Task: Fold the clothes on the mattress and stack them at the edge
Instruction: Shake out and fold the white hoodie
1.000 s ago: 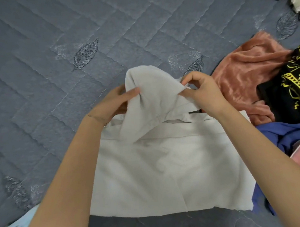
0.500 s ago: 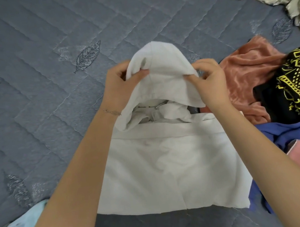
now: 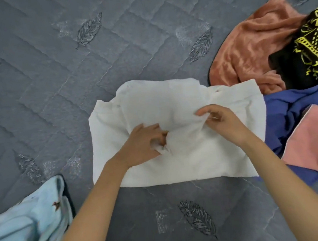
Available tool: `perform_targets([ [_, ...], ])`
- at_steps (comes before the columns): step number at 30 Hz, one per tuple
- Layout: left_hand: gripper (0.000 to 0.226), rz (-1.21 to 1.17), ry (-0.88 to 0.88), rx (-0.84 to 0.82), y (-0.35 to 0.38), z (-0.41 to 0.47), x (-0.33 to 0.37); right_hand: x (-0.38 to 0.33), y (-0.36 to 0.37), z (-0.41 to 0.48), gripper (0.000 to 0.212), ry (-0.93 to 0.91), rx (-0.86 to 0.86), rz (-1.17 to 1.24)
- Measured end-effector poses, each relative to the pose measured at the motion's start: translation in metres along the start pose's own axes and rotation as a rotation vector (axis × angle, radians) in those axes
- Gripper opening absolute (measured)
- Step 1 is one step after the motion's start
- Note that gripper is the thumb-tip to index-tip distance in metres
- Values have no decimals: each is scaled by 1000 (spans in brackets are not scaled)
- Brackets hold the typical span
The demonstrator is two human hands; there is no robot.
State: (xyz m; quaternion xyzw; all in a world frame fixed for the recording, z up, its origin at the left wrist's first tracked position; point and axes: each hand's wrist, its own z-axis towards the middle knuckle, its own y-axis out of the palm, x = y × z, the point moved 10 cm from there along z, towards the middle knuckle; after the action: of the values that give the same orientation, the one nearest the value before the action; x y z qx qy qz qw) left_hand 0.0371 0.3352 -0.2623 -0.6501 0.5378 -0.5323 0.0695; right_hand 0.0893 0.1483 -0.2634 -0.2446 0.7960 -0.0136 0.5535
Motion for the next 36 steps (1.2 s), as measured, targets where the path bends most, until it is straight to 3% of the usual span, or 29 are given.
perform_targets([
  [2, 36, 156, -113, -195, 34, -6, -9, 12, 4, -14, 48, 30, -10, 11],
  [3, 36, 147, -157, -191, 40, -7, -7, 18, 6, -21, 48, 42, -7, -4],
  [5, 26, -24, -242, 77, 25, -6, 2, 28, 11, -31, 43, 68, 12, -26],
  [7, 20, -156, -254, 513, 0, -12, 14, 34, 13, -40, 34, 82, 62, -31],
  [8, 17, -83, -232, 652, -3, -14, 22, 34, 11, -43, 29, 64, 103, -63],
  [9, 23, 15, -246, 678, 5, -10, 27, 33, 6, -47, 25, 27, 153, -124],
  [11, 51, 137, -319, 496, 44, 9, 25, 33, -9, -55, 21, -41, 273, -270],
  [13, 65, 195, -372, 330, 83, 23, 18, 39, -32, -67, 23, -35, 409, -413],
  [16, 72, 297, -420, 222, 113, 33, 7, 57, -71, -85, 50, 50, 560, -579],
  [18, 73, 340, -467, 185, 118, 37, 0, 77, -86, -92, 71, 159, 567, -502],
  [21, 75, 360, -481, 214, 110, 37, 6, 106, -91, -96, 81, 277, 586, -105],
  [24, 76, 378, -435, 384, 90, 26, 16, 132, -75, -99, 78, 436, 518, 104],
  [26, 76, 411, -439, 317, 94, 26, 9, 138, -66, -96, 74, 465, 445, 118],
  [30, 77, 349, -451, 172, 104, 30, -1, 114, -60, -85, 53, 336, 386, 236],
  [32, 71, 197, -399, 231, 95, 27, 4, 90, -61, -80, 37, 264, 387, 151],
  [35, 51, -68, -294, 481, 66, 7, 15, 42, -64, -74, 7, 144, 441, -105],
  [36, 46, -129, -253, 539, 58, -1, 17, 28, -62, -72, 9, 109, 453, -145],
])
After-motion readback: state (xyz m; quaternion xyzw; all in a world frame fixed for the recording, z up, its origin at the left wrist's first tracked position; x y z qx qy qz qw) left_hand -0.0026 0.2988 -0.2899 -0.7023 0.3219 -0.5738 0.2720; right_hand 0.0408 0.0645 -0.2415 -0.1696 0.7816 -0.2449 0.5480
